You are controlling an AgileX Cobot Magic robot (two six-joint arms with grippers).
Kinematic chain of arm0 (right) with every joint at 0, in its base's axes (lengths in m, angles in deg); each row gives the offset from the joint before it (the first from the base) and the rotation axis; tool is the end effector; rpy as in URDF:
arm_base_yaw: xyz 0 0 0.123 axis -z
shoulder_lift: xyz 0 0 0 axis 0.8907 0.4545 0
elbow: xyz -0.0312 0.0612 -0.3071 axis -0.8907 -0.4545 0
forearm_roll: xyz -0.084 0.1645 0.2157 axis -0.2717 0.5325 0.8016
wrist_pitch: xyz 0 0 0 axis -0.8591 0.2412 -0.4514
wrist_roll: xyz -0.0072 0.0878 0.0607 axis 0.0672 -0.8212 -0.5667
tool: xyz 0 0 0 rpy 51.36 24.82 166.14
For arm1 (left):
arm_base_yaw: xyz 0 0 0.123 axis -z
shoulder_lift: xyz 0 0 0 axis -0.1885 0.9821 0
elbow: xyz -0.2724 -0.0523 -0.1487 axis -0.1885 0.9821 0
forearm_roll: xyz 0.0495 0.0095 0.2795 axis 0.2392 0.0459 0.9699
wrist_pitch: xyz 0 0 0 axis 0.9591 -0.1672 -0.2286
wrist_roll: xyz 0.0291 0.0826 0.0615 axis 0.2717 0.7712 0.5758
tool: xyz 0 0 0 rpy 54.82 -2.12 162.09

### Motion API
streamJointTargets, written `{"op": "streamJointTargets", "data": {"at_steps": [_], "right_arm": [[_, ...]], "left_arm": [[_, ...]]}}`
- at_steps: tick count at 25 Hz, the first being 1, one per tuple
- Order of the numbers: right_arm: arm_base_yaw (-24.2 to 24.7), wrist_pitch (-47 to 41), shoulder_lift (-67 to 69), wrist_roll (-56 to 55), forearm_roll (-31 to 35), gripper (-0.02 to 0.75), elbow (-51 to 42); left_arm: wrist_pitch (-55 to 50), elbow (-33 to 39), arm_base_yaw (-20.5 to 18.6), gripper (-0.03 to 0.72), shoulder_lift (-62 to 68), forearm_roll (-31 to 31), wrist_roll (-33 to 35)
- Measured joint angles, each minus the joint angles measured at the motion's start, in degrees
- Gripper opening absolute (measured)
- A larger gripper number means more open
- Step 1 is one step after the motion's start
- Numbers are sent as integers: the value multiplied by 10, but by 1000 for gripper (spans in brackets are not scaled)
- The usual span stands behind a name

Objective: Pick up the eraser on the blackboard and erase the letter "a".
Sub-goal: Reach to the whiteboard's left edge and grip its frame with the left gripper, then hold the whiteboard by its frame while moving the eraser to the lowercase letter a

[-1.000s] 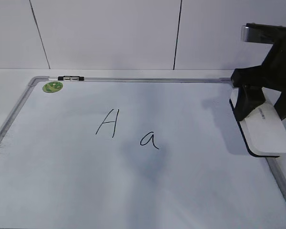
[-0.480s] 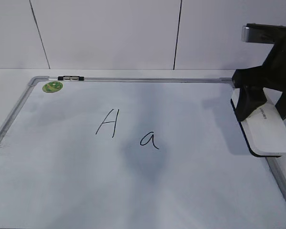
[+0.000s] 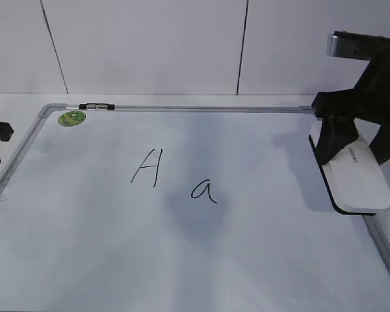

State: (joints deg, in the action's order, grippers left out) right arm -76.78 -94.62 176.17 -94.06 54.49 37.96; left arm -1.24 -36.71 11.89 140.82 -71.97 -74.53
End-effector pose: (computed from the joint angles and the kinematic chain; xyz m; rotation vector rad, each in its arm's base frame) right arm 0.3329 0.0917 0.2909 -0.1490 3.0051 0.1757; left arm 0.4014 -0.0103 0.1917 0.0421 2.9356 -0.0438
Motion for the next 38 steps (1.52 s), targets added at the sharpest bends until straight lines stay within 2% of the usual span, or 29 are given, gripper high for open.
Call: {"op": "streamJointTargets", "data": {"at_steps": [10,25,38], "right_arm": [[0,0,0,1,7,529,0],[0,0,0,4,10,529,0],[0,0,0,4,11,529,0]], "left_arm": [[-39,-93,0,252,67,2,14],[-44,-95,-22,243,116,-20,17],[-45,-100,-23,238,119,-40,34]]}}
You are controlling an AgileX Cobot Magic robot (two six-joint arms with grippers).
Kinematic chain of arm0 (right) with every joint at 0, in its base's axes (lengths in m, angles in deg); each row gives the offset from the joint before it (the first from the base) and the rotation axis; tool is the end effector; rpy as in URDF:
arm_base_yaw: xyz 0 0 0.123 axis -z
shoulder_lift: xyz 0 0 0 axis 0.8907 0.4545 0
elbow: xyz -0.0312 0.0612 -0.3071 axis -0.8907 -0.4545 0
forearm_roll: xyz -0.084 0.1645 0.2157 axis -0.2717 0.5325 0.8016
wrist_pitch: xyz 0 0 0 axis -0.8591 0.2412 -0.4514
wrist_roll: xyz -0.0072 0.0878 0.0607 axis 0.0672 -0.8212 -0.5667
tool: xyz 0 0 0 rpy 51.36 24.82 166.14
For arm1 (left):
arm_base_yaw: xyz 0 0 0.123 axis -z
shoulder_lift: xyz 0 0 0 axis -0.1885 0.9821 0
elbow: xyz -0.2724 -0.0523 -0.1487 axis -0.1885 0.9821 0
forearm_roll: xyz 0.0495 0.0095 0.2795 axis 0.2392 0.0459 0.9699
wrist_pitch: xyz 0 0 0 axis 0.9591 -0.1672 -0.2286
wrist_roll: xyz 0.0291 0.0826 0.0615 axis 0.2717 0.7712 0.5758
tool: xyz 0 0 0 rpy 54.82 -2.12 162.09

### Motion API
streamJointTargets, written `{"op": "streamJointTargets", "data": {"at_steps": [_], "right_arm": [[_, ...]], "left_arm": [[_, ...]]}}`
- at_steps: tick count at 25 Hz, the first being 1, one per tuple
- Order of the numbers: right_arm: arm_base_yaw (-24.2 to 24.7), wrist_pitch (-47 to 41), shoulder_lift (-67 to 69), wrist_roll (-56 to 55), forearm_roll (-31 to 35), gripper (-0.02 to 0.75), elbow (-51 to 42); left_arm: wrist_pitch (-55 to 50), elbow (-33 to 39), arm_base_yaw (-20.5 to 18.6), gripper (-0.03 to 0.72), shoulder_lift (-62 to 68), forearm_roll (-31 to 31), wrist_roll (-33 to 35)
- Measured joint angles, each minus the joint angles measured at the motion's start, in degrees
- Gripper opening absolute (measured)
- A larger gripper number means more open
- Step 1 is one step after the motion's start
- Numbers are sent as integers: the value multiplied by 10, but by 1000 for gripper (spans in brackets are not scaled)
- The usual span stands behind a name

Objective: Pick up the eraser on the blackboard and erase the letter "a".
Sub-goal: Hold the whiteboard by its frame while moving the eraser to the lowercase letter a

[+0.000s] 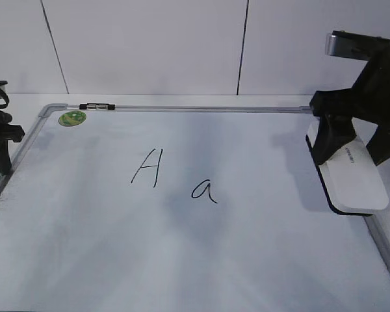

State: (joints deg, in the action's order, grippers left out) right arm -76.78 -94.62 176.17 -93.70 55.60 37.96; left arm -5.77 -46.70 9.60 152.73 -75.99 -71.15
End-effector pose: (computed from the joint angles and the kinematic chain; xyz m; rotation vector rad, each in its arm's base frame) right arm 0.3324 0.0936 0.2911 -0.1506 3.0062 0.2029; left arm 0.4433 0.0003 0.1505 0.0159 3.0413 -0.1298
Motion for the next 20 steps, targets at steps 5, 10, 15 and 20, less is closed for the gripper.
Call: {"op": "streamJointTargets", "data": {"at_steps": [5,10,15,20], "right_arm": [[0,0,0,0,1,529,0],[0,0,0,0,1,529,0],[0,0,0,0,1,529,0],[0,0,0,0,1,529,0]], "left_arm": [[0,0,0,237,5,-11,2],[0,0,0,237,5,-13,3],[0,0,0,235,8,-13,3],[-7,-5,0,200,13,-17,4]]}}
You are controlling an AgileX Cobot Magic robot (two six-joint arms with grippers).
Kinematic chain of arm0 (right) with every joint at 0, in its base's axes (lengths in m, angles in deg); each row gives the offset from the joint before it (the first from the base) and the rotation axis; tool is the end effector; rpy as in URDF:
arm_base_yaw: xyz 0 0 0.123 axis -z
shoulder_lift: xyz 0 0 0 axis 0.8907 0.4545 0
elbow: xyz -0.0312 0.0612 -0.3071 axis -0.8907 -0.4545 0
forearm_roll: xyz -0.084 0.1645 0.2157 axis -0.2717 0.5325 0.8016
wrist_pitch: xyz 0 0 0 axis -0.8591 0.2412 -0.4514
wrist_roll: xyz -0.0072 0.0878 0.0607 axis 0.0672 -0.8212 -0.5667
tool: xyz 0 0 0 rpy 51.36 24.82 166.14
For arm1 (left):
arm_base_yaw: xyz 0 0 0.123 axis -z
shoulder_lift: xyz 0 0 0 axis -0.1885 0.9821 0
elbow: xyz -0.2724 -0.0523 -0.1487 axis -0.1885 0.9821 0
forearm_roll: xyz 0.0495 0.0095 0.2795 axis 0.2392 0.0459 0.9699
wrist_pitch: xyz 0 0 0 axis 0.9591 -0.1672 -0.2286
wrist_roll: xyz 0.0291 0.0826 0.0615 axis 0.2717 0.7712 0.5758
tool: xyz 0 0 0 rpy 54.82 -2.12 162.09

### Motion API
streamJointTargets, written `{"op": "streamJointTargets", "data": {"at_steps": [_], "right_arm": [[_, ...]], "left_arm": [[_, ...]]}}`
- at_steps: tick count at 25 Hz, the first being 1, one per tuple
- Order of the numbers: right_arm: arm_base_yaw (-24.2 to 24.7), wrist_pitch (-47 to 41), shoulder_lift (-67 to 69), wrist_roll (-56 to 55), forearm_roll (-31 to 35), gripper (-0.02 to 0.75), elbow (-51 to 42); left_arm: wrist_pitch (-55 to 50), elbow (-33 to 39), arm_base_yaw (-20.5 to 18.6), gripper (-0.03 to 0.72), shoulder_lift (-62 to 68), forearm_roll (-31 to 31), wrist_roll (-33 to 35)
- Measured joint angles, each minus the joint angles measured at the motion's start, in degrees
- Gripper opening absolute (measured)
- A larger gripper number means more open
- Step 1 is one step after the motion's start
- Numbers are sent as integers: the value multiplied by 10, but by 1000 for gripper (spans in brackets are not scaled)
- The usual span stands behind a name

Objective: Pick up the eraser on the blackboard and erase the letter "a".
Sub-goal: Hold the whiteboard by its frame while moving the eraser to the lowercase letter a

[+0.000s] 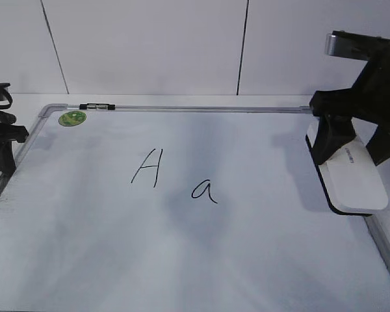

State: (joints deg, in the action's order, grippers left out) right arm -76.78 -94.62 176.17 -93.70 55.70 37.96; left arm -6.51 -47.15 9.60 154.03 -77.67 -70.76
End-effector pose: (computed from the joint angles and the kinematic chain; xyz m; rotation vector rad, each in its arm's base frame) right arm 0.3324 0.0938 0.2911 -0.1499 3.0064 0.2054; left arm 0.4445 -0.0023 0.1427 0.0019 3.0653 -0.1705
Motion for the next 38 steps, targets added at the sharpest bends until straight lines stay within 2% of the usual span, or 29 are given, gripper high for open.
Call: {"op": "streamJointTargets", "data": {"at_steps": [4,6,17,21,30,38], "right_arm": [[0,0,0,0,0,529,0],[0,0,0,0,0,529,0],[0,0,0,0,2,529,1],[-2,-2,27,0,-3,529,30],[-70,-2,105,-7,-50,529,90],[-117,-2,173,-8,-55,529,129]], "left_arm": [[-4,-3,0,40,3,-6,0],[-5,-3,0,19,3,-7,0],[-5,-4,0,17,3,-7,0],[-5,-4,0,17,3,-7,0],[-6,-4,0,17,3,-7,0],[-6,-4,0,17,3,-7,0]]}}
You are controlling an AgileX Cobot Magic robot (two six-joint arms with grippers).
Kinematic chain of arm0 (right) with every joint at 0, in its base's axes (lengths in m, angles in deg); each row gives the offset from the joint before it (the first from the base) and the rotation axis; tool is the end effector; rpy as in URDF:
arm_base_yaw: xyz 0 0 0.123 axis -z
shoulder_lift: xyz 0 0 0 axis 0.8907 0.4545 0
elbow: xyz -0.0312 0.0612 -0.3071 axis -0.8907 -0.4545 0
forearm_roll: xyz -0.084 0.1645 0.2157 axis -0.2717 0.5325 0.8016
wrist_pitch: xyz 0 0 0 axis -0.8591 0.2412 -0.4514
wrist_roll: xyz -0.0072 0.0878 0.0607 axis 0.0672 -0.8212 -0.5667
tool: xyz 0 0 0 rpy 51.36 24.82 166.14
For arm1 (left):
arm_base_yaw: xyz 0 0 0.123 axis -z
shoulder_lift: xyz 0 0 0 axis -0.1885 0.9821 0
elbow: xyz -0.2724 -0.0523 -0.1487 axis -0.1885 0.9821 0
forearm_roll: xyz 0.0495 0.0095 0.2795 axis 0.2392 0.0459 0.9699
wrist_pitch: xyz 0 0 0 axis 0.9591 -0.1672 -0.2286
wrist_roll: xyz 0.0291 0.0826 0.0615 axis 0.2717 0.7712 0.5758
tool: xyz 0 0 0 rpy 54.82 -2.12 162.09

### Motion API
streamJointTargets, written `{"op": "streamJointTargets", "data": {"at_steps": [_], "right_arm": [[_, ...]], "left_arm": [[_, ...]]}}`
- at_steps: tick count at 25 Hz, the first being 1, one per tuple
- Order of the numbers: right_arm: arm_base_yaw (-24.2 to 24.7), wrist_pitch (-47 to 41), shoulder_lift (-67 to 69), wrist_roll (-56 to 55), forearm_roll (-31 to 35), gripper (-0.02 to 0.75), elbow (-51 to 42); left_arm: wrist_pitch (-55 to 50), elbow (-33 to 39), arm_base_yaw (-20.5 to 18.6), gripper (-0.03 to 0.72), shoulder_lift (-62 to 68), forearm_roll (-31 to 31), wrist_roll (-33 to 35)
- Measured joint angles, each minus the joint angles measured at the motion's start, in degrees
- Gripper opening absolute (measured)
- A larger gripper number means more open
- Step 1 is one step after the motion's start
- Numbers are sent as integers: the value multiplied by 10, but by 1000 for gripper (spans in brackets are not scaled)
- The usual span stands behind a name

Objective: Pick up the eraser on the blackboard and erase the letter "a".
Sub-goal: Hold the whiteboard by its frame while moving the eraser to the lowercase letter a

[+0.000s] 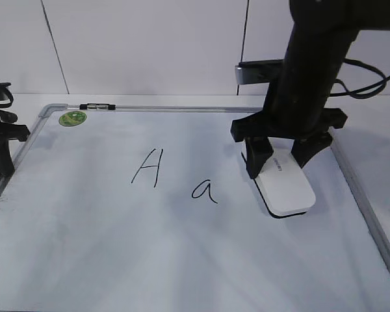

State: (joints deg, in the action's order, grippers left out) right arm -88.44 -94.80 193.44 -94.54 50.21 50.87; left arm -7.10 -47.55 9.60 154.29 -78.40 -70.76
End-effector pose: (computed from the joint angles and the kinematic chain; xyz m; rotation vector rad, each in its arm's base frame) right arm 0.3811 0.1838 0.2400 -0.4816 3.0441 0.0583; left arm 0.4452 -0.0035 0.1425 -0.0075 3.0714 -0.1888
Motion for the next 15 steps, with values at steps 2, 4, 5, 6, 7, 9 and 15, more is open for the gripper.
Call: {"op": "streamJointTargets", "data": {"at_steps": [2,4,5,6,7,9,15], "right_arm": [[-2,1,19,0,0,529,11],[-3,1,36,0,0,529,20],[-3,1,43,0,0,529,26],[-3,1,47,0,0,529,31],[-3,1,53,0,0,529,39],[-3,1,64,0,2,529,54],[-3,1,105,2,25,529,93]], "left_arm": [[0,0,0,17,0,0,0],[0,0,0,17,0,0,0],[0,0,0,17,0,0,0],[0,0,0,17,0,0,0],[0,0,0,17,0,0,0],[0,0,0,17,0,0,0],[0,0,0,17,0,0,0]]}}
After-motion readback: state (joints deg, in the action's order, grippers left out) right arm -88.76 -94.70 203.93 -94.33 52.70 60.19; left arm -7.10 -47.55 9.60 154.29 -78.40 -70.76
